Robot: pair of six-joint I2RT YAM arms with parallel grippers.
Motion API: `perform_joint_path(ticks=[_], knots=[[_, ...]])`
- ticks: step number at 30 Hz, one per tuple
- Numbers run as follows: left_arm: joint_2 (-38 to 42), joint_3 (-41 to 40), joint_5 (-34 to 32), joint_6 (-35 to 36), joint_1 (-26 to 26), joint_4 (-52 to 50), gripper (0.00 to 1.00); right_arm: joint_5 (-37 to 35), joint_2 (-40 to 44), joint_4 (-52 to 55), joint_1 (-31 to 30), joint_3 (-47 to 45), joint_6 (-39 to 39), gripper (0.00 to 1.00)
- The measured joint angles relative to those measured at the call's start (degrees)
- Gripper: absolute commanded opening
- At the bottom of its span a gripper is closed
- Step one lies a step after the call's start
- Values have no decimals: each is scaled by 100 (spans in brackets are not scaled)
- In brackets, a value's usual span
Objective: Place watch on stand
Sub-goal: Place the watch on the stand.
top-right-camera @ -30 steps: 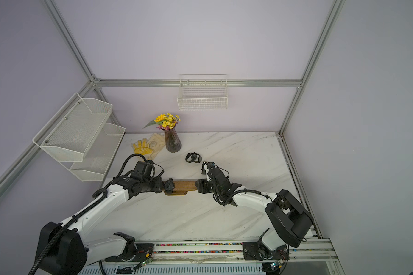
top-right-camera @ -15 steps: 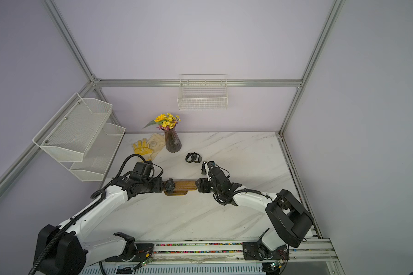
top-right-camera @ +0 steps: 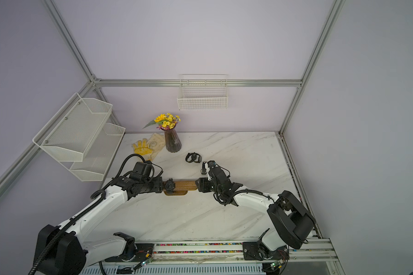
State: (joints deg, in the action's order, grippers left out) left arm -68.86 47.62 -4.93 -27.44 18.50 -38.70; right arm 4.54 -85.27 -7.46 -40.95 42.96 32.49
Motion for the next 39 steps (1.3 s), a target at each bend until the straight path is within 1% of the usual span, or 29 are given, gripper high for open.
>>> perform_joint_path(ticks=[4,9,13,23,33,39], knots=[[-98,0,-9,0,-7,31,72,13,4,4,4,0,-4,64],[-107,0,24,0,-11,68,67,103,-2,9,7,2,-20,64],[-107,0,96,-7,-11,94,66,201,-83,17,7,42,-39,63],[129,-2,448,-105,-9,140,65,350,-251,13,7,114,-42,62],[254,-2,380,-153,-9,151,65,372,-251,22,7,197,-46,61],[284,-2,271,-157,-9,92,69,319,-223,66,7,197,-66,62]])
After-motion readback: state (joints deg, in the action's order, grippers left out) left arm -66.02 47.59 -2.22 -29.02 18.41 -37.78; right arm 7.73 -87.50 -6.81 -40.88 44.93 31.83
